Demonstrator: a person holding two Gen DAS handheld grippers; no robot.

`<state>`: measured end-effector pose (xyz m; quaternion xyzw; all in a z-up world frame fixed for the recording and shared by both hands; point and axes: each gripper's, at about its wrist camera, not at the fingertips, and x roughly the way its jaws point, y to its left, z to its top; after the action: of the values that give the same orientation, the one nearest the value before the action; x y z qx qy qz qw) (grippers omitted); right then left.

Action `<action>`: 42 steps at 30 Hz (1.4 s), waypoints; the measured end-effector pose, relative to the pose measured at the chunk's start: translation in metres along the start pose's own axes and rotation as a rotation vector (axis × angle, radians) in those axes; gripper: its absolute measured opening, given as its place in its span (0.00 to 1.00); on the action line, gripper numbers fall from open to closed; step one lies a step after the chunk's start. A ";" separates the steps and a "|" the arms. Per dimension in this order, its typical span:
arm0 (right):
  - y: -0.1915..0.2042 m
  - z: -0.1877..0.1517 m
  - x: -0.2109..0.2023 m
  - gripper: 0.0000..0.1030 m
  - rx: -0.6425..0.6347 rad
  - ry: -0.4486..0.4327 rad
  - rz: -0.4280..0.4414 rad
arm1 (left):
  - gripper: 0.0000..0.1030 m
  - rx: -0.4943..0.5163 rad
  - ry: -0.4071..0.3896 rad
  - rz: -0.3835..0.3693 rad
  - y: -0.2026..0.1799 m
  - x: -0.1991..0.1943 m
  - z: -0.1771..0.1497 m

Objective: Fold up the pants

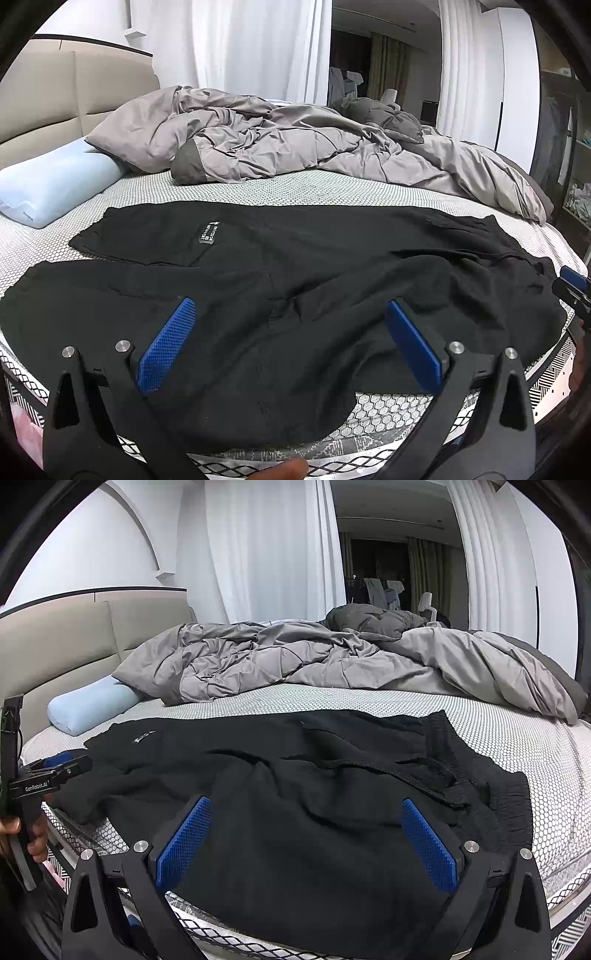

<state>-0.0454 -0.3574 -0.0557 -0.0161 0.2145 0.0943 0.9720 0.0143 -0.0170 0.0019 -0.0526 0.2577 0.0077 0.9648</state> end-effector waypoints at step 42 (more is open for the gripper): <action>-0.004 0.001 0.001 1.00 0.000 0.005 -0.007 | 1.00 0.002 0.001 0.000 0.000 0.000 0.002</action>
<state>-0.0429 -0.3612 -0.0552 -0.0169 0.2168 0.0910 0.9718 0.0153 -0.0164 0.0030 -0.0518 0.2581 0.0076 0.9647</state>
